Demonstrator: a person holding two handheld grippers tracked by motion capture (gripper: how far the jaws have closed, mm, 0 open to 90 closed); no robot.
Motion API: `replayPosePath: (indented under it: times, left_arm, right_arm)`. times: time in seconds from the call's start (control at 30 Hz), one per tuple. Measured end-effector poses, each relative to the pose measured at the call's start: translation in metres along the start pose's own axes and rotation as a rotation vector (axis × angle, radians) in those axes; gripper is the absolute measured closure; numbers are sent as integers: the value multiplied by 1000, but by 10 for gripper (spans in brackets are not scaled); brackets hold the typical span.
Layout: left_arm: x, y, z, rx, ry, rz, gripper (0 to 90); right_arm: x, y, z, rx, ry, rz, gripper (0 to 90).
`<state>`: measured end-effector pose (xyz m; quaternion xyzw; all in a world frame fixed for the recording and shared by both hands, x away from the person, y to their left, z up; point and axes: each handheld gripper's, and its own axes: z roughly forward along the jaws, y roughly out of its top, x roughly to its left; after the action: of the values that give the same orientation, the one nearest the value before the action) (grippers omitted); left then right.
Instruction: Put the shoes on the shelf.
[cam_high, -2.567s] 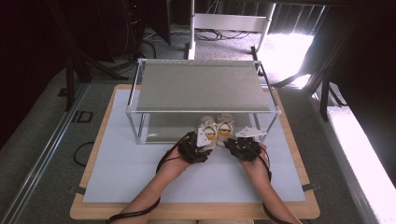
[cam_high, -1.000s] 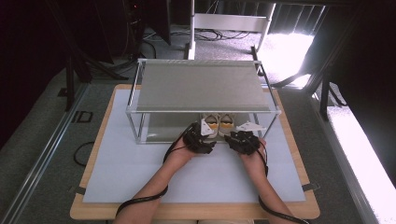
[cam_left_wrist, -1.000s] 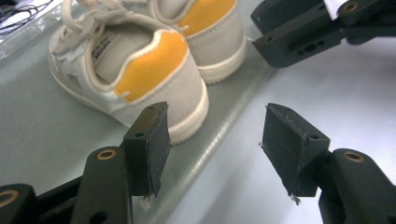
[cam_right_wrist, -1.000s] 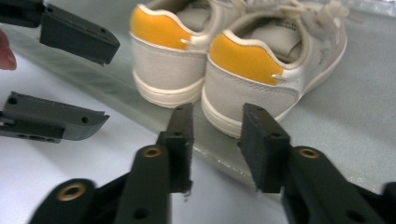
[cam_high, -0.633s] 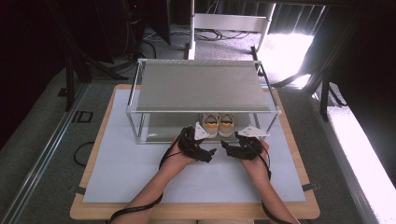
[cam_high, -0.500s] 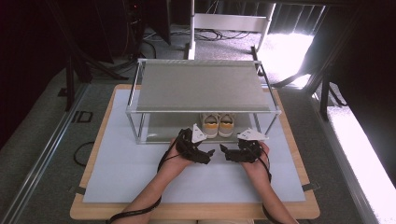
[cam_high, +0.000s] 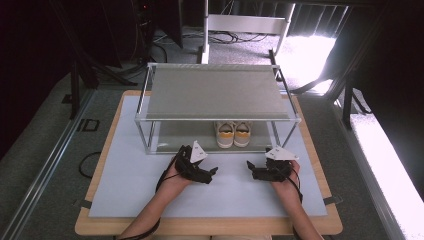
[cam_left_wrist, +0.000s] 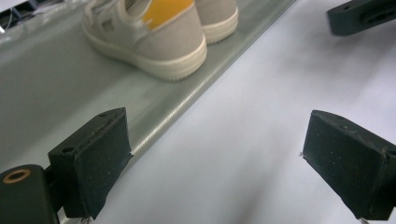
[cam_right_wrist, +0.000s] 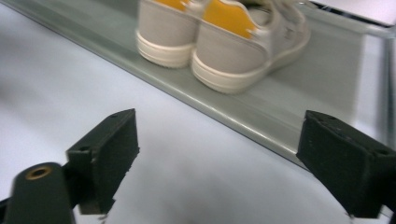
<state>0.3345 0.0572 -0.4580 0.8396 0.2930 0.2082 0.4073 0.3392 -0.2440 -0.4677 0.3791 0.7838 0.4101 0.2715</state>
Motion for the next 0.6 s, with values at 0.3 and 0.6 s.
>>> replayPosePath:
  times: [0.3, 0.6]
  left_arm:
    - [11, -20, -19, -6, 40, -18, 72]
    - [22, -41, -38, -17, 90, -53, 72]
  right_arm:
    - [-13, -17, -18, -18, -31, 14, 117]
    - [-33, -33, -36, -38, -88, 72, 112]
